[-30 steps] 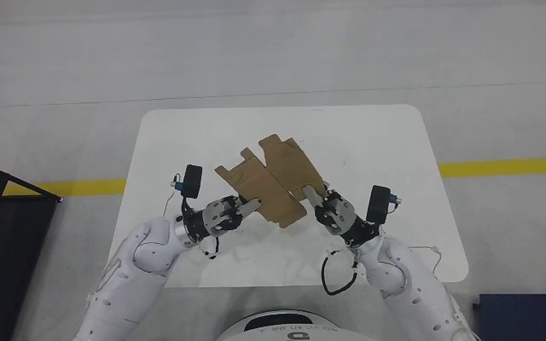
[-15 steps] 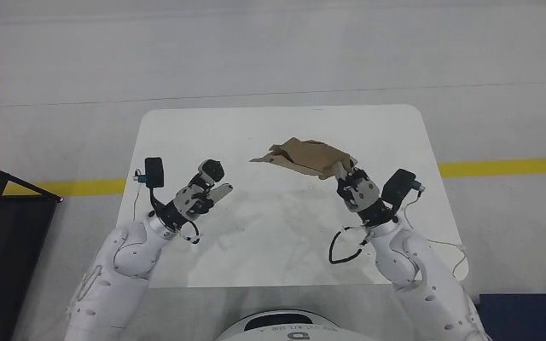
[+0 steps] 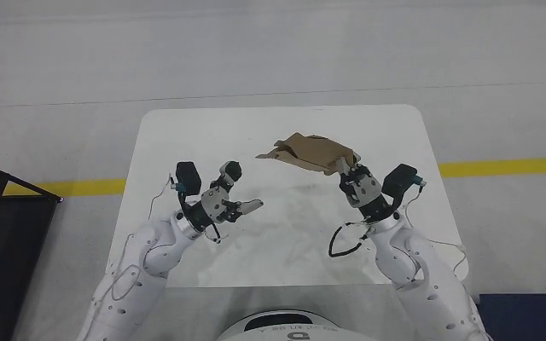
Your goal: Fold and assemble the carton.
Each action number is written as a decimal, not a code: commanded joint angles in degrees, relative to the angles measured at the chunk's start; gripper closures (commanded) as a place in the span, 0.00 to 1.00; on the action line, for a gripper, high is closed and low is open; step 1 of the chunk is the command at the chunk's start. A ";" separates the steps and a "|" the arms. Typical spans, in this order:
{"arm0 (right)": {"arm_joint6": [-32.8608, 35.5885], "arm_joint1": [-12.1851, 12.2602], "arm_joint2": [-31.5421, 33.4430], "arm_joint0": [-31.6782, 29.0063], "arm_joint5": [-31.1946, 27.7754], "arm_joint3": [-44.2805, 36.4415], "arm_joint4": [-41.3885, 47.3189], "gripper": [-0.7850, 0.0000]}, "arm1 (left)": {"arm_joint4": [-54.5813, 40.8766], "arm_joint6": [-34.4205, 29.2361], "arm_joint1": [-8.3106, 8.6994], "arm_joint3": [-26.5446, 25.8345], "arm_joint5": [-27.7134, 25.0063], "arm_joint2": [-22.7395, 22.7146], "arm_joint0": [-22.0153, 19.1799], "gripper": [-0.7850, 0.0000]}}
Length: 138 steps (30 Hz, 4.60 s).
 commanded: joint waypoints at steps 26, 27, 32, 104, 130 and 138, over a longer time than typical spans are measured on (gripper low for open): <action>3.46 -1.75 -7.28 8.73 -4.76 8.95 0.61 1.00 | -20.63 1.28 -2.06 7.99 -4.15 3.96 -7.76 0.00; 2.99 -1.73 -6.77 8.61 -6.14 9.02 2.41 1.00 | -20.22 1.04 -1.89 8.01 -4.52 2.99 -7.55 0.00; 3.50 -1.50 -4.43 8.69 -9.68 9.86 6.09 1.00 | -19.44 -0.79 -0.73 7.90 -7.40 -3.64 -6.31 0.00; 11.53 -2.32 -9.07 10.06 -40.16 16.04 33.28 0.05 | -13.91 -9.53 0.50 4.70 -9.25 -5.02 -6.82 1.00; 15.07 -2.50 -8.09 11.07 -40.16 17.47 41.42 0.05 | -10.23 -9.44 0.99 3.84 -16.07 -4.78 -6.76 1.00; 22.65 -2.09 -12.35 11.35 -40.16 15.62 49.45 0.09 | -9.94 -8.27 1.02 3.84 -15.49 -4.96 -6.55 1.00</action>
